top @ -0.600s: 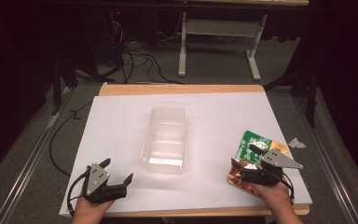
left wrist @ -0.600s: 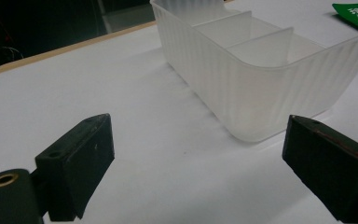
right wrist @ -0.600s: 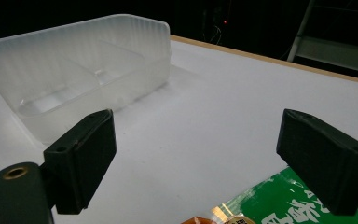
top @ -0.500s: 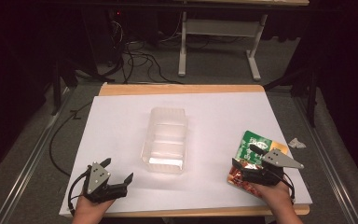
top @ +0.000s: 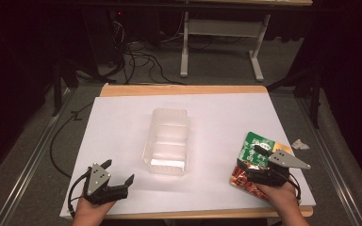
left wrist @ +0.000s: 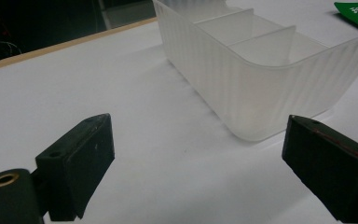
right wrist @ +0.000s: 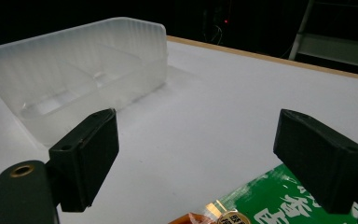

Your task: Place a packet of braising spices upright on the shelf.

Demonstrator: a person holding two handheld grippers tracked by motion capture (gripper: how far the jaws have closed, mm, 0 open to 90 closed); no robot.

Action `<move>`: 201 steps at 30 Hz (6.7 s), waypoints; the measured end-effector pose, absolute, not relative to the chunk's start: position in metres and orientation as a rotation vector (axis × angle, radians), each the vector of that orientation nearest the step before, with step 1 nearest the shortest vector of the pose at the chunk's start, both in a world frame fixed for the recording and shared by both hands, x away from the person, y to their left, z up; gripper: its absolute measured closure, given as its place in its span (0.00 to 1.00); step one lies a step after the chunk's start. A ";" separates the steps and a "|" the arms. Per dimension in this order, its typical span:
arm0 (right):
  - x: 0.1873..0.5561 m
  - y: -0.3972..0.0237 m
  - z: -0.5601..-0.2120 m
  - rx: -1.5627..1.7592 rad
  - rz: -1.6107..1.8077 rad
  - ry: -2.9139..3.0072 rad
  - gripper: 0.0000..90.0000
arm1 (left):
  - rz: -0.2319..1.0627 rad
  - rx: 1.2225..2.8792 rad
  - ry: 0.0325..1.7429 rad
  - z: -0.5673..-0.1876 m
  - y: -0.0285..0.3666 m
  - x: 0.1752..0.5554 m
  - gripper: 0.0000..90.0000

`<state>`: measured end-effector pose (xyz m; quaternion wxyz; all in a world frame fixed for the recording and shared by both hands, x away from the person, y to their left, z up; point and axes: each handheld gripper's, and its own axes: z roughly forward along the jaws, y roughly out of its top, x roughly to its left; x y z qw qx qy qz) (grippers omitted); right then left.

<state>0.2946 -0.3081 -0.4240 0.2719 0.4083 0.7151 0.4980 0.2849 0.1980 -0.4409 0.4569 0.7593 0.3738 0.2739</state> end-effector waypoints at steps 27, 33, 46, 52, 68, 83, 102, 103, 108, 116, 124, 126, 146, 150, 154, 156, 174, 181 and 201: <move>0.313 -0.364 -0.437 1.320 1.249 1.852 0.07 | 0.668 1.902 0.899 -0.444 0.195 0.285 0.11; 0.319 -0.379 -0.441 1.379 1.242 1.825 0.06 | 0.664 1.914 0.893 -0.445 0.194 0.285 0.11; 0.327 -0.419 -0.454 1.550 1.236 1.745 0.15 | 0.659 1.920 0.892 -0.446 0.193 0.286 0.11; 0.327 -0.432 -0.459 1.631 1.214 1.696 0.14 | 0.658 1.925 0.891 -0.447 0.192 0.286 0.11; 0.335 -0.460 -0.470 1.846 1.321 1.620 0.18 | 0.656 1.931 0.889 -0.447 0.192 0.286 0.11; 0.341 -0.466 -0.477 1.976 1.349 1.600 0.19 | 0.656 1.935 0.889 -0.447 0.192 0.286 0.11; 0.341 -0.463 -0.477 1.924 1.389 1.660 0.31 | 0.657 1.942 0.887 -0.448 0.191 0.286 0.11; 0.341 -0.462 -0.477 1.919 1.401 1.663 0.32 | 0.659 1.942 0.887 -0.448 0.191 0.286 0.11; 0.341 -0.456 -0.475 1.863 1.418 1.712 0.34 | 0.661 1.945 0.885 -0.448 0.191 0.286 0.11; 0.343 -0.448 -0.476 1.824 1.383 1.779 0.35 | 0.658 1.949 0.882 -0.448 0.190 0.286 0.11; 0.345 -0.443 -0.477 1.809 1.338 1.840 0.36 | 0.657 1.957 0.877 -0.448 0.190 0.286 0.11; 0.345 -0.441 -0.477 1.800 1.317 1.855 0.37 | 0.657 1.958 0.876 -0.448 0.190 0.286 0.11; 0.346 -0.430 -0.477 1.760 1.160 1.953 0.71 | 0.653 1.967 0.871 -0.449 0.189 0.286 0.11; 0.346 -0.430 -0.477 1.757 1.144 1.954 0.75 | 0.650 1.966 0.871 -0.449 0.188 0.286 0.11; 0.346 -0.429 -0.476 1.749 1.114 1.960 0.81 | 0.650 1.970 0.870 -0.449 0.188 0.286 0.11; 0.346 -0.428 -0.476 1.744 1.100 1.958 0.84 | 0.650 1.969 0.870 -0.449 0.188 0.285 0.11; 0.342 -0.429 -0.474 1.712 1.122 1.919 1.00 | 0.654 1.974 0.869 -0.449 0.188 0.286 0.11; 0.338 -0.429 -0.469 1.677 1.160 1.908 1.00 | 0.653 1.972 0.870 -0.449 0.188 0.286 0.11; 0.313 -0.401 -0.413 1.401 1.335 1.819 1.00 | 0.662 1.968 0.868 -0.449 0.189 0.286 0.11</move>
